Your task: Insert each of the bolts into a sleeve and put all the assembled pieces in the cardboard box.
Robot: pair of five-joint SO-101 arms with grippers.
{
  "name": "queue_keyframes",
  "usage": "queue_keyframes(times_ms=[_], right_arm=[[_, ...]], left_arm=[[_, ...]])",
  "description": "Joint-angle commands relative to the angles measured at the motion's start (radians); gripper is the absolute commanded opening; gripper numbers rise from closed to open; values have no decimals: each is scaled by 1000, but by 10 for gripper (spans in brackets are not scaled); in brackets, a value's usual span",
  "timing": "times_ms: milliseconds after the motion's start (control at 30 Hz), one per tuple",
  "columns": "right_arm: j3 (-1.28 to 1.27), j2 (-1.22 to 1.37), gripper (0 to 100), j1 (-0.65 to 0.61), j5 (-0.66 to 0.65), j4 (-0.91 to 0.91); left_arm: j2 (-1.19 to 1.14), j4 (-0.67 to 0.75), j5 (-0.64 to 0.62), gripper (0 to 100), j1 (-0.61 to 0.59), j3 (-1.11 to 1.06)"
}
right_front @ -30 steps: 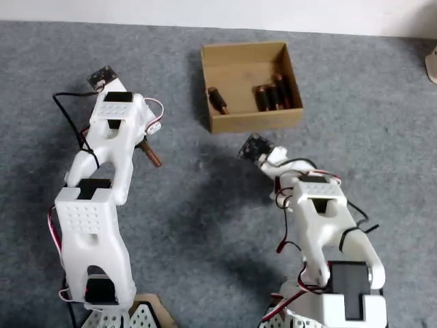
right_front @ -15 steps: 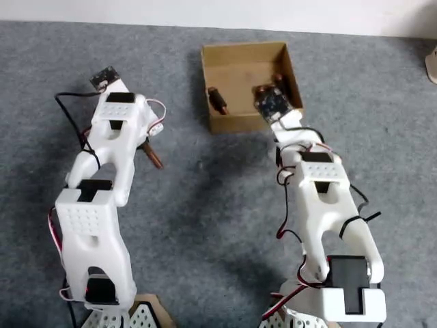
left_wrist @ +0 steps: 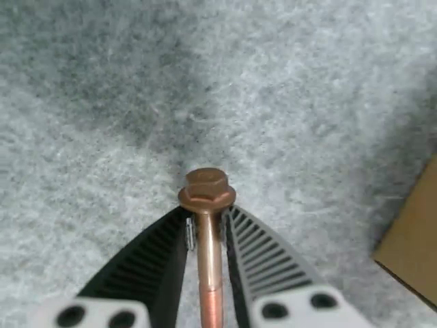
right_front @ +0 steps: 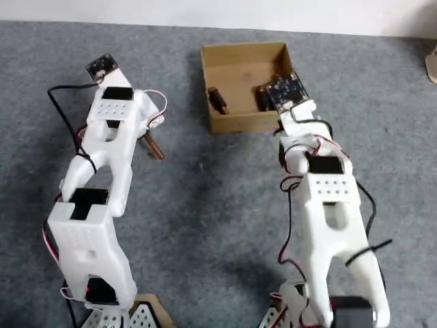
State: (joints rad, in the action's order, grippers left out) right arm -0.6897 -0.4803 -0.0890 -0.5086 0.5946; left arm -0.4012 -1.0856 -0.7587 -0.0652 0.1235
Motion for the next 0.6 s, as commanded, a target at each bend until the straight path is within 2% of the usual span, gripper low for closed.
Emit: queue_keyframes(times_ms=[0, 167, 567], right_arm=[[50, -110, 5, -12, 48, 61], [50, -166, 5, -12, 94, 156], [50, -186, 5, -5, 167, 286]], left_arm=[[102, -8, 2, 6, 21, 10], [185, -68, 2, 6, 22, 12], [394, -126, 2, 6, 145, -10]])
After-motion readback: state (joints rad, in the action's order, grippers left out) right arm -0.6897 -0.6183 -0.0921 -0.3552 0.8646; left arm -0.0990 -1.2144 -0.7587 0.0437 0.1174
